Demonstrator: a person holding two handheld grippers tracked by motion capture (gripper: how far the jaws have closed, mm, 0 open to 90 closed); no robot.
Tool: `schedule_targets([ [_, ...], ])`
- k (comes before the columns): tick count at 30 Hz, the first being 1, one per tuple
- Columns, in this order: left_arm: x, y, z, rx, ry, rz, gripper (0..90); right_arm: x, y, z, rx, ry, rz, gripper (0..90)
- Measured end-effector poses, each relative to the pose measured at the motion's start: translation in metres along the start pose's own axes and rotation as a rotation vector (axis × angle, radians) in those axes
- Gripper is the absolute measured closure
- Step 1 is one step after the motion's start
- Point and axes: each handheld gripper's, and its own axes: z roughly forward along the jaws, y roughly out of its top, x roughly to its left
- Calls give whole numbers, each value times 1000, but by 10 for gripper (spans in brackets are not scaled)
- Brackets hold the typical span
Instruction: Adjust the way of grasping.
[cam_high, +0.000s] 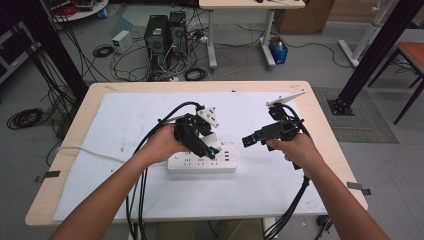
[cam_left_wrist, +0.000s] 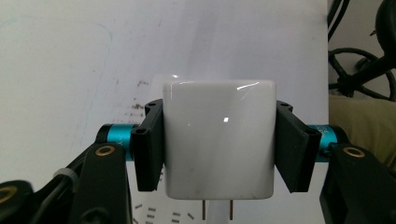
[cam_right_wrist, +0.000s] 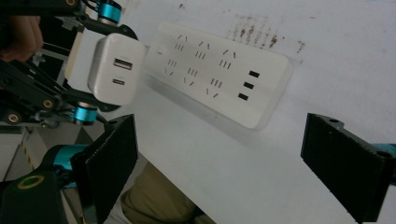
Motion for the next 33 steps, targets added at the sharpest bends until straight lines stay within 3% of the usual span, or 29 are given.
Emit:
schedule_targets([
  [10,-7,10,7,-58,13,45,426,7,4,12,-6,122,59,105],
  [26,-9,14,9,-106,11,66,426,14,11,27,8,202,107,106],
  [33,-10,15,9,-125,13,74,425,16,13,33,11,230,105,107],
])
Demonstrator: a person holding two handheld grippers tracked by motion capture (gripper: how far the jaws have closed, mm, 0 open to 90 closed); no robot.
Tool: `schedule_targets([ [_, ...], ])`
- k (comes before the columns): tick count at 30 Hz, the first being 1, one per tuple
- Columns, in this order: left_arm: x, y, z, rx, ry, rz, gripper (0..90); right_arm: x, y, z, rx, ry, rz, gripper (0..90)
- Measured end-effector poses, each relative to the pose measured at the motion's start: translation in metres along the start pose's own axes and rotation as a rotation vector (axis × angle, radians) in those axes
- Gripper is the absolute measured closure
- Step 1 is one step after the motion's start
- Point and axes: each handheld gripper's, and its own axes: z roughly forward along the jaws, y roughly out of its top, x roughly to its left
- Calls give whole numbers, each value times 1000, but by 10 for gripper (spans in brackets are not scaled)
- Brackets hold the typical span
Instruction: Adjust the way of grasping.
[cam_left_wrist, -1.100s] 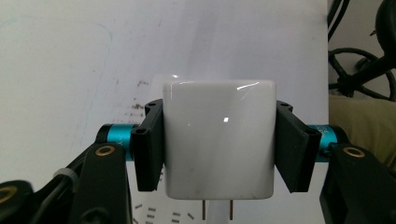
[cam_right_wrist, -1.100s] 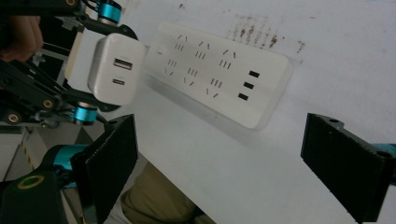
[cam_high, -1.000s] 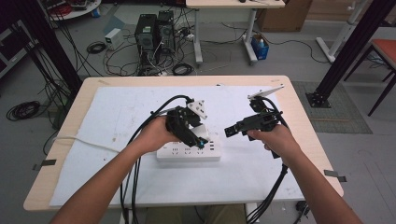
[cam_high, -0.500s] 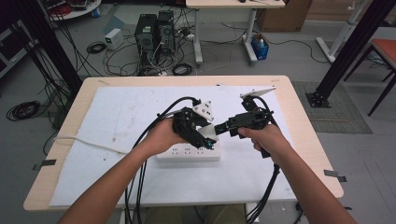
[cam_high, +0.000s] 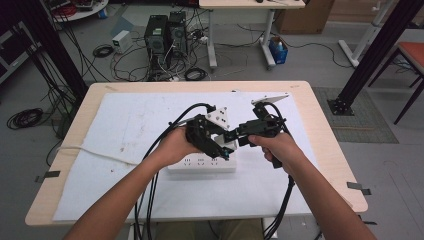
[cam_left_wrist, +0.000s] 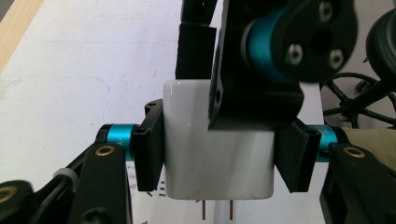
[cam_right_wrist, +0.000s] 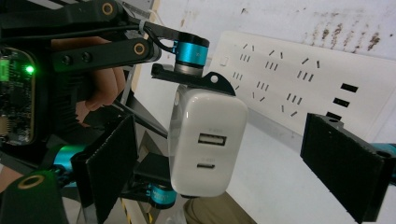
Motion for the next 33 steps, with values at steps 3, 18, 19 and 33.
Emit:
schedule_targets([
  [3,0,1,1,0,0,4,425,1,1,2,5,-2,2,109],
  [18,-2,3,3,-6,12,17,425,-2,1,5,6,58,40,377],
  [19,-2,4,3,-6,14,18,425,-3,1,5,8,60,41,383],
  [33,-3,5,6,-6,36,35,425,-6,0,7,8,75,81,567],
])
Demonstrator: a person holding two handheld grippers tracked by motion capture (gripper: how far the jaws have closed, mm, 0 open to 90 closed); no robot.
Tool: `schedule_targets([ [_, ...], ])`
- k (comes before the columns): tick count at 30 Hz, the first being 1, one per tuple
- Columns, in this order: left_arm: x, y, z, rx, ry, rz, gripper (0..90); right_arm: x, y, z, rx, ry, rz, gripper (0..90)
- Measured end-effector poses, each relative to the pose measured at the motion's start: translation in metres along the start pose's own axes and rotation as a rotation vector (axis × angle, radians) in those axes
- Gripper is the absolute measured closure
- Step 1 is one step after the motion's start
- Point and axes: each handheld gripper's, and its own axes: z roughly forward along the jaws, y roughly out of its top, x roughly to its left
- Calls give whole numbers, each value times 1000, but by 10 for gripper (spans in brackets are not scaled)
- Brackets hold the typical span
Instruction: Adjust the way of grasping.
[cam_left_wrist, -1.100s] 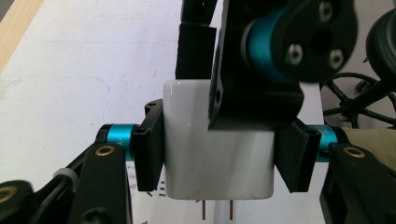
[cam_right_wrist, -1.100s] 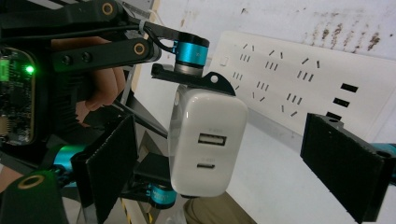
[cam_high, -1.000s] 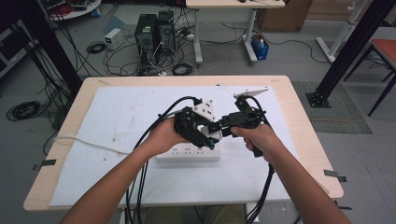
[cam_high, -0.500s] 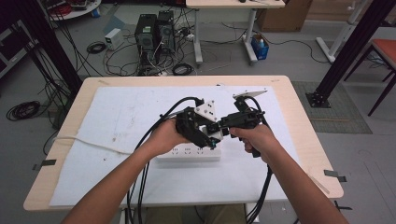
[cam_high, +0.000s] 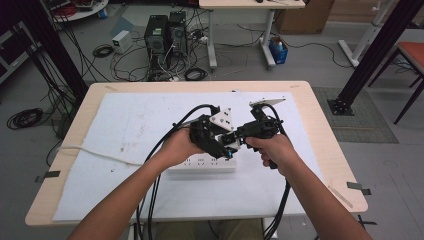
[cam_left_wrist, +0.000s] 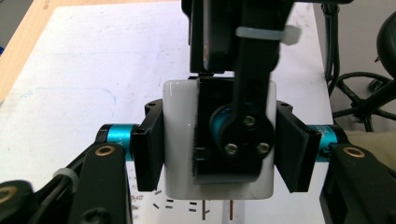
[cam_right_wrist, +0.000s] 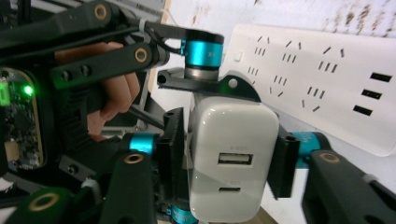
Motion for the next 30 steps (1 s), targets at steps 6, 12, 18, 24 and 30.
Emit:
schedule_targets([
  [6,-5,3,2,14,57,41,423,-3,-1,-3,-32,15,15,619],
  [12,-3,-3,-4,39,87,-10,250,-7,-2,-11,-67,-96,-42,622],
  [18,8,-21,-19,105,87,-75,232,-10,-6,-27,-110,-234,-153,623],
  [24,17,-47,-34,176,76,-143,232,-4,-8,-41,-82,-404,-294,623],
  [30,23,-75,-52,300,-8,-172,232,10,-12,-43,39,-650,-485,623],
])
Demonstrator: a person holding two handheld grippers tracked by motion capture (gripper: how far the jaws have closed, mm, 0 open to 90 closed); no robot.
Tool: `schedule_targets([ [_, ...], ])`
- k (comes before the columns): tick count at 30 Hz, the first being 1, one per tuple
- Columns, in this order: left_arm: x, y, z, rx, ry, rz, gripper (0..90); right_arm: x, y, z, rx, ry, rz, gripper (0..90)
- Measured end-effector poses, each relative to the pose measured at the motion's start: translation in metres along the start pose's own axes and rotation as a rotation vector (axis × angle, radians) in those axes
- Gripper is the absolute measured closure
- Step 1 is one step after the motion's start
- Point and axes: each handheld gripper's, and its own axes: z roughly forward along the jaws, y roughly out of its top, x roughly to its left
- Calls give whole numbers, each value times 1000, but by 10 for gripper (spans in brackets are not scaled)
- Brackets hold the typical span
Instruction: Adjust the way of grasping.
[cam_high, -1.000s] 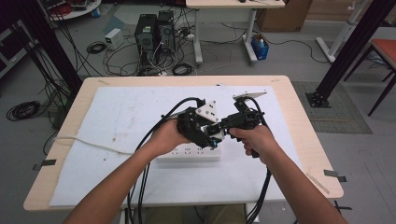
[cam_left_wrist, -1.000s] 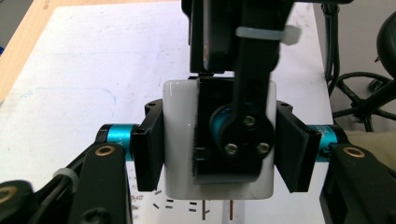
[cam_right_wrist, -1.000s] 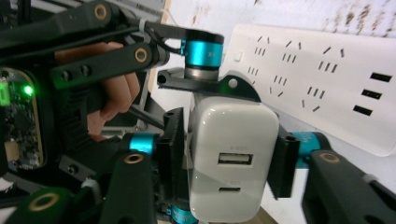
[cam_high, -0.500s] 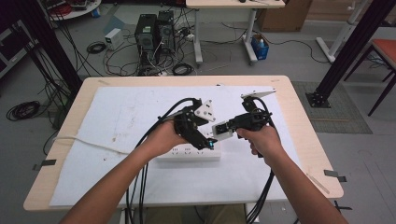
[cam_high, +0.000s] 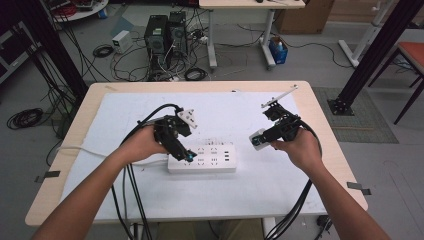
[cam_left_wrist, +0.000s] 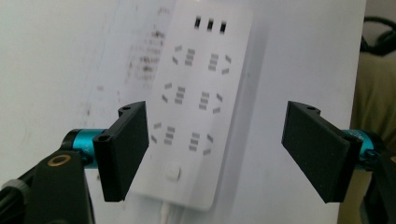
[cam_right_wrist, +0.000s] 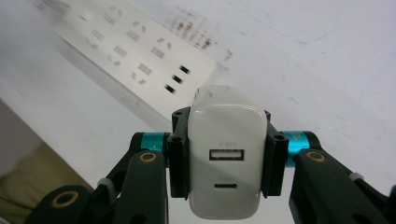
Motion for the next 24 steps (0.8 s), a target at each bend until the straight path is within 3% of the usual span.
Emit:
schedule_targets([
  [4,9,-20,-13,18,17,-66,232,-7,-1,-4,26,-40,-49,622],
  [8,21,-41,-26,73,28,-115,232,-10,0,-8,45,-63,-96,622],
  [12,26,-54,-33,95,47,-121,232,-11,1,-9,58,-57,-113,622],
  [13,29,-62,-38,100,81,-127,232,-11,1,-10,58,-58,-117,622],
  [16,29,-67,-41,78,81,-146,232,-13,2,-8,65,-58,-116,622],
  [19,30,-72,-46,100,78,-137,232,-11,1,-7,76,-63,-126,621],
  [24,29,-71,-50,92,72,-119,232,-5,0,-12,40,-34,-170,621],
])
